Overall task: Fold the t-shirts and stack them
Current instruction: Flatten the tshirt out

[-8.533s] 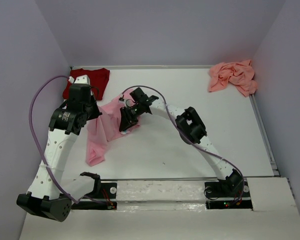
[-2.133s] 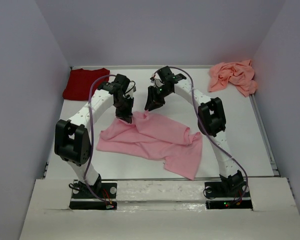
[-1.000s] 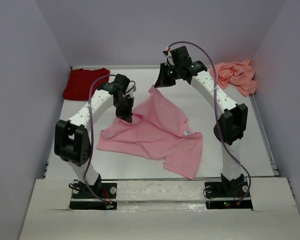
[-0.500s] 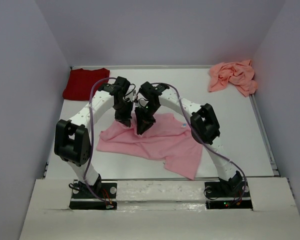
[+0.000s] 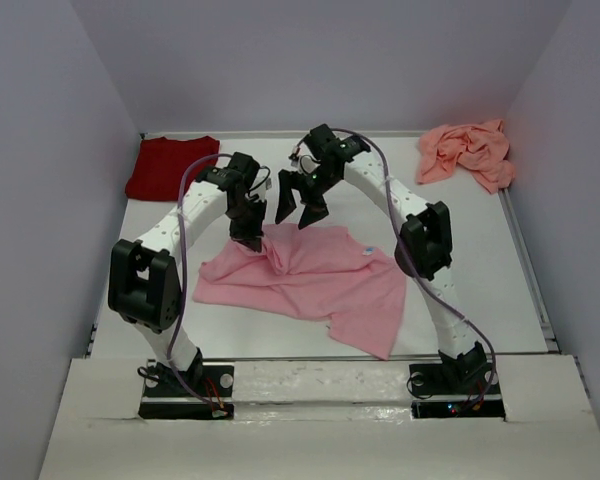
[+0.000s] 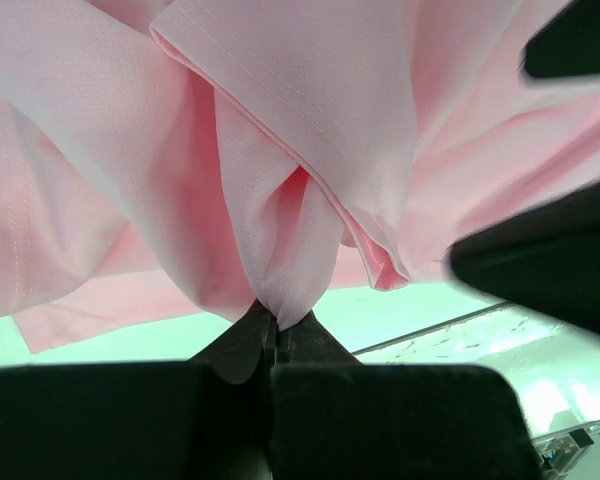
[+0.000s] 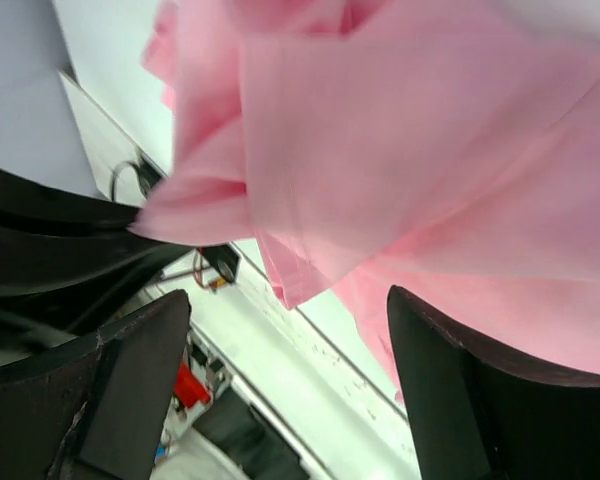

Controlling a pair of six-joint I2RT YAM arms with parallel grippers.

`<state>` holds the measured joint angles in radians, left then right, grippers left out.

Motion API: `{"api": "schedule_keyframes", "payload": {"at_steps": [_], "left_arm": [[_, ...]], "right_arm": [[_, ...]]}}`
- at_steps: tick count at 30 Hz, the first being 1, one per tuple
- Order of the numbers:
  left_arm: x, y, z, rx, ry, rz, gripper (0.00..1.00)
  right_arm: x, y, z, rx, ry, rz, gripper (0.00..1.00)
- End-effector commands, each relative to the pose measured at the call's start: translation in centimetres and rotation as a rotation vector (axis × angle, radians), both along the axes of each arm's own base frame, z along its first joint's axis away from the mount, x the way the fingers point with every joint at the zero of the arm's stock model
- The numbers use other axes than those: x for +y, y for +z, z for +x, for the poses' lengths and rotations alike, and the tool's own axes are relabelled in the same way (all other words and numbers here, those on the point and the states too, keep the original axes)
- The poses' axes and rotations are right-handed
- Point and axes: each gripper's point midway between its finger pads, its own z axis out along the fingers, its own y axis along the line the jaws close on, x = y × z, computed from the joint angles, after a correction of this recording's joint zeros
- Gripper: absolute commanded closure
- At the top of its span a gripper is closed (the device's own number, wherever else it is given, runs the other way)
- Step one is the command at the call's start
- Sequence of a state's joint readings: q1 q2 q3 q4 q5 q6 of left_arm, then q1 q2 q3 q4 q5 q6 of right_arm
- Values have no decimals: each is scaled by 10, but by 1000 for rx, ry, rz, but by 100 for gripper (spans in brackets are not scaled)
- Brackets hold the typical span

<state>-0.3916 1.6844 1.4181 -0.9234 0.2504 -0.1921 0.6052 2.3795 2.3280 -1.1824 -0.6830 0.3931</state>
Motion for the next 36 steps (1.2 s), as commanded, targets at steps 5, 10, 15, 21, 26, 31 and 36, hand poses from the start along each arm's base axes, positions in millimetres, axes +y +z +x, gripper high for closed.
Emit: {"api": "schedule_keyframes", "payload": {"at_steps": [5, 10, 15, 21, 26, 31, 36], "left_arm": [[1, 19, -11, -34, 13, -24, 100], [2, 23, -11, -46, 29, -28, 100], [2, 24, -16, -38, 35, -31, 100], [0, 23, -21, -30, 32, -34, 100], [-2, 22, -22, -23, 32, -38, 100], [-6, 23, -21, -28, 27, -43, 100], [-10, 24, -21, -26, 19, -49, 100]], "right_arm": [[5, 33, 64, -124, -113, 163, 18], [13, 8, 72, -82, -112, 172, 22], [23, -4, 69, -45, -94, 196, 23], [34, -10, 62, -28, -74, 211, 23], [39, -2, 65, -28, -69, 245, 23], [45, -11, 54, -6, -44, 236, 23], [55, -19, 37, 3, 1, 224, 22]]}}
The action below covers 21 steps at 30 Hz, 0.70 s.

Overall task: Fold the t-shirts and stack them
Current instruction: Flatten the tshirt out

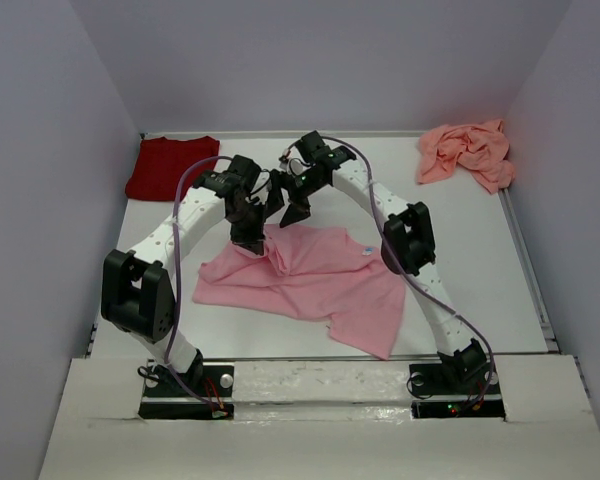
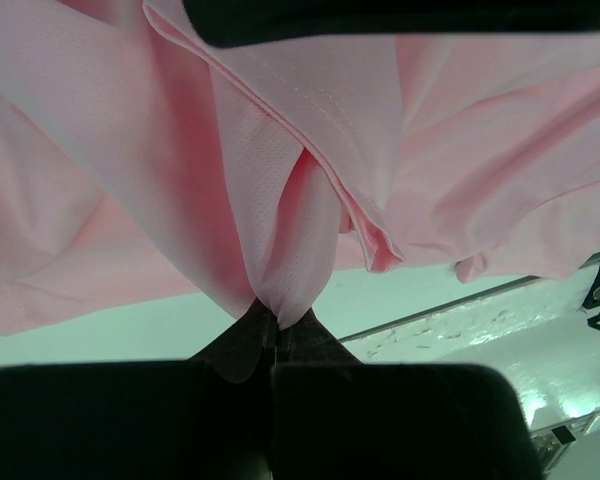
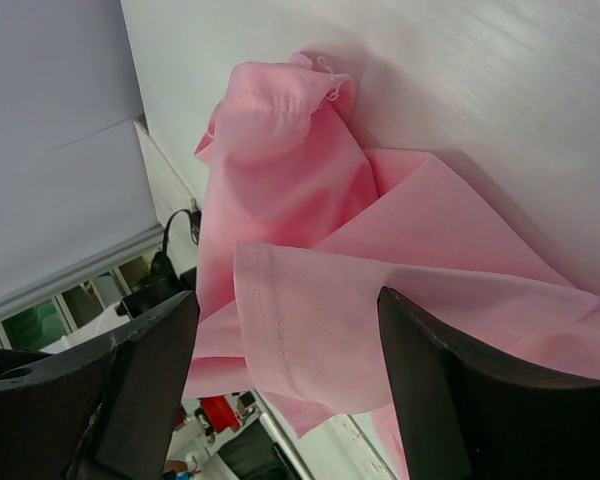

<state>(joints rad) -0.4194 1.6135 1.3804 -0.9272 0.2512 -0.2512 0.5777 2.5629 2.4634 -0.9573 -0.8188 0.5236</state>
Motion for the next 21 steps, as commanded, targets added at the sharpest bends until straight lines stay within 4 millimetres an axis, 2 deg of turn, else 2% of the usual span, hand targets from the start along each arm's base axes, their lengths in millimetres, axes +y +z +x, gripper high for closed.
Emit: {"api": "schedule_keyframes", "payload": {"at_steps": [1, 4, 6, 7, 9, 10, 13, 21], "left_arm": [[-6, 13, -6, -16, -12, -28, 100], [-8, 13, -6, -17, -18, -30, 100], [-10, 12, -6, -15, -19, -31, 100], [-11, 12, -6, -15, -21, -31, 100], [-12, 13, -6, -19, -25, -32, 100], [-12, 13, -5, -20, -24, -33, 100], [-13, 13, -6, -18, -25, -31, 100], [-13, 12, -9, -19, -20, -35, 100]], "right_arm": [[15, 2, -13, -20, 61, 40, 22], [18, 3, -18, -21, 73, 39, 22], [21, 2, -22, -19, 82, 36, 26], [20, 2, -23, -17, 83, 34, 39], [19, 1, -23, -20, 82, 26, 53], [19, 0, -23, -22, 81, 23, 71], [18, 0, -24, -19, 81, 18, 98], [16, 3, -21, -46, 70, 5, 100]]}}
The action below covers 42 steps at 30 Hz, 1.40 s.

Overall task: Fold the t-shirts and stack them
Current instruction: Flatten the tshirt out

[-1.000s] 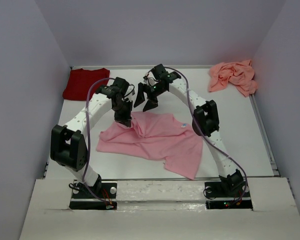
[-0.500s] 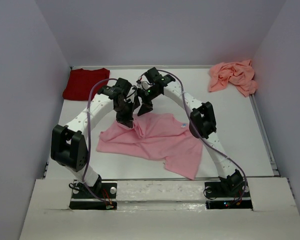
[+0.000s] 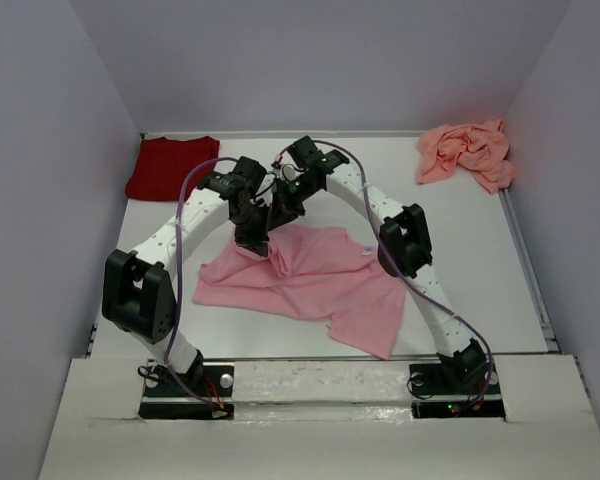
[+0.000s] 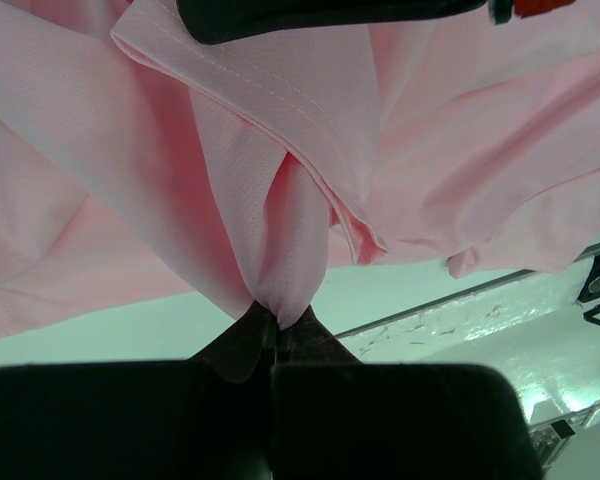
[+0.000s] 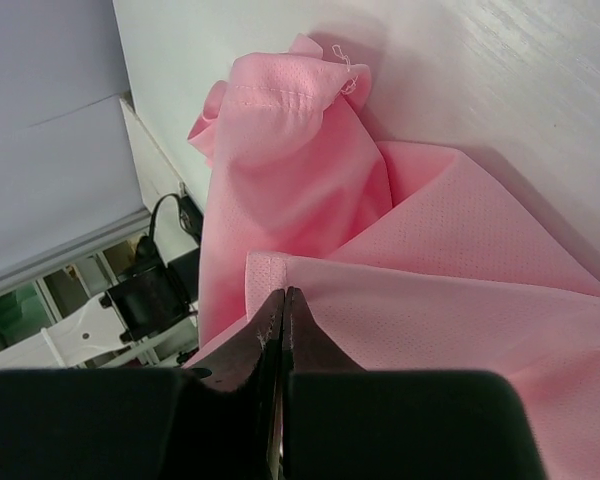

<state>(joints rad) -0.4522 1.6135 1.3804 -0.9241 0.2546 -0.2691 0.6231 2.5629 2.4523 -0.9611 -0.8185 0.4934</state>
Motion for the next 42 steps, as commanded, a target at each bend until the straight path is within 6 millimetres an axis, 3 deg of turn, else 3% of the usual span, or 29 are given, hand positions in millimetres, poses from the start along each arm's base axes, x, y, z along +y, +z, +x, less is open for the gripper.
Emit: {"api": "schedule_keyframes", "payload": {"at_steps": [1, 12, 16, 18, 19, 20, 23, 24, 31, 42], "left_arm": [[-3, 11, -4, -19, -4, -26, 100], [-1, 5, -7, -5, -4, -14, 100], [0, 7, -6, -7, -10, -9, 100], [-1, 8, -6, -8, -16, -7, 100], [-1, 8, -5, -8, -16, -8, 100], [-1, 9, -4, -10, -18, -9, 100], [-2, 10, -3, -11, -19, -9, 100], [-2, 9, -2, -8, -19, -7, 100], [-5, 11, 1, -9, -22, -9, 100], [-10, 11, 5, -5, -17, -10, 100]], "right_arm": [[1, 8, 0, -35, 6, 10, 100], [-43, 43, 48, -133, -132, 9, 100], [-60, 47, 57, -138, -168, 7, 100], [-59, 44, 54, -120, -156, 18, 100], [-55, 39, 49, -76, -127, 47, 96], [-53, 34, 47, -51, -113, 57, 69], [-48, 22, 43, -44, -79, 56, 42], [-47, 20, 44, -51, -79, 58, 38], [-34, 13, 38, -13, -49, 83, 28], [-19, 4, 6, 19, 25, 66, 28]]}}
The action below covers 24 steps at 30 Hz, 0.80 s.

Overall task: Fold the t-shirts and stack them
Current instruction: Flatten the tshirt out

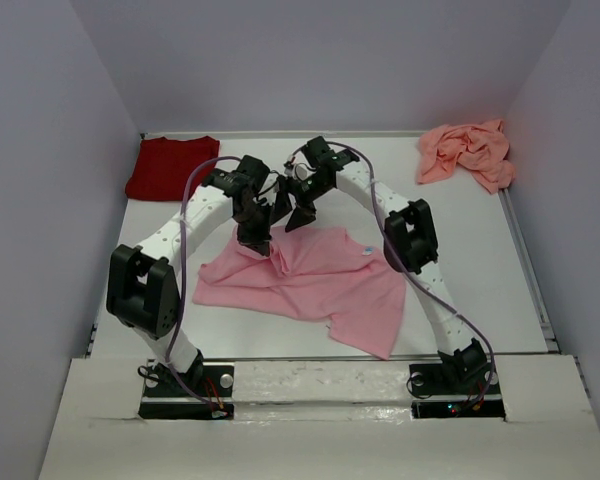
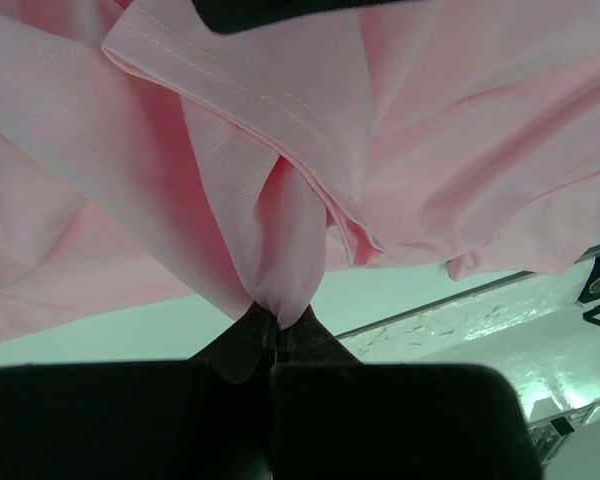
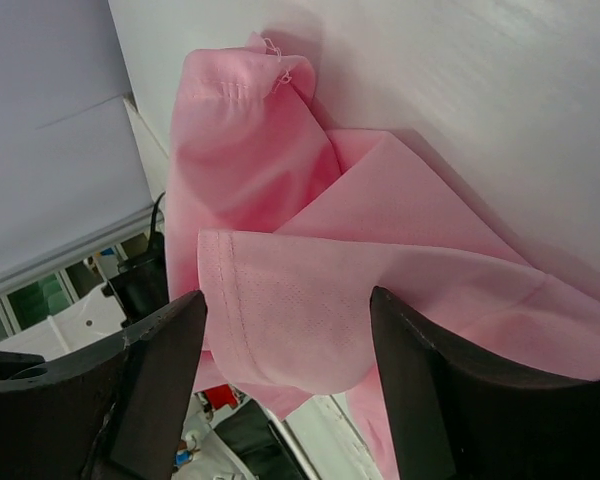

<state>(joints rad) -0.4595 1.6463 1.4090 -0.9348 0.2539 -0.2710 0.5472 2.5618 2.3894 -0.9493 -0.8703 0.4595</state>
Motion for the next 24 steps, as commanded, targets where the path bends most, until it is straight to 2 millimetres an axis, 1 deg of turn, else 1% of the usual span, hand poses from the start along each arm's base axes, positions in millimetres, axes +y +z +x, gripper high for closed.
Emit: {"api": "schedule_keyframes", "payload": {"at_steps": [1, 2, 4, 5, 6, 7, 9, 11, 12, 13, 14, 15, 19, 20, 21, 23, 24], "left_arm": [[-7, 13, 2, -19, -10, -18, 100], [-8, 15, 3, -27, -10, -26, 100], [-10, 15, 3, -25, -4, -32, 100], [-11, 16, 5, -26, -1, -28, 100], [-11, 15, 5, -26, -1, -25, 100], [-11, 16, 6, -26, -2, -21, 100], [-10, 14, 7, -20, -2, -8, 100], [-10, 13, 8, -16, -5, 0, 100], [-10, 13, 9, -14, -4, 3, 100], [-11, 13, 10, -14, -5, 3, 100], [-13, 15, 12, -18, -3, -2, 100], [-14, 15, 13, -16, -4, -1, 100], [-15, 14, 15, -12, -11, 9, 100], [-16, 13, 14, -10, -14, 12, 100], [-16, 12, 13, -7, -14, 13, 100], [-16, 12, 12, -6, -17, 14, 100], [-16, 11, 10, -4, -20, 15, 100]], "right_arm": [[15, 17, -19, -20, 66, 55, 28], [19, 18, -23, -18, 75, 56, 30], [19, 20, -24, -9, 79, 62, 34], [23, 21, -31, -5, 97, 70, 35], [23, 21, -32, -2, 98, 68, 35], [25, 19, -39, 9, 113, 67, 35], [24, 21, -40, 4, 116, 67, 35], [22, 20, -42, 5, 114, 55, 55], [21, 23, -43, -1, 115, 54, 68], [20, 23, -44, 5, 115, 55, 77], [19, 22, -45, 13, 116, 53, 90], [19, 22, -46, 15, 117, 53, 100], [14, 24, -43, -26, 103, 13, 100], [9, 25, -37, -37, 85, 6, 100], [8, 27, -36, -48, 80, -1, 100], [-3, 35, -21, -95, 33, -23, 100], [-12, 38, -10, -113, -2, -33, 100]]}}
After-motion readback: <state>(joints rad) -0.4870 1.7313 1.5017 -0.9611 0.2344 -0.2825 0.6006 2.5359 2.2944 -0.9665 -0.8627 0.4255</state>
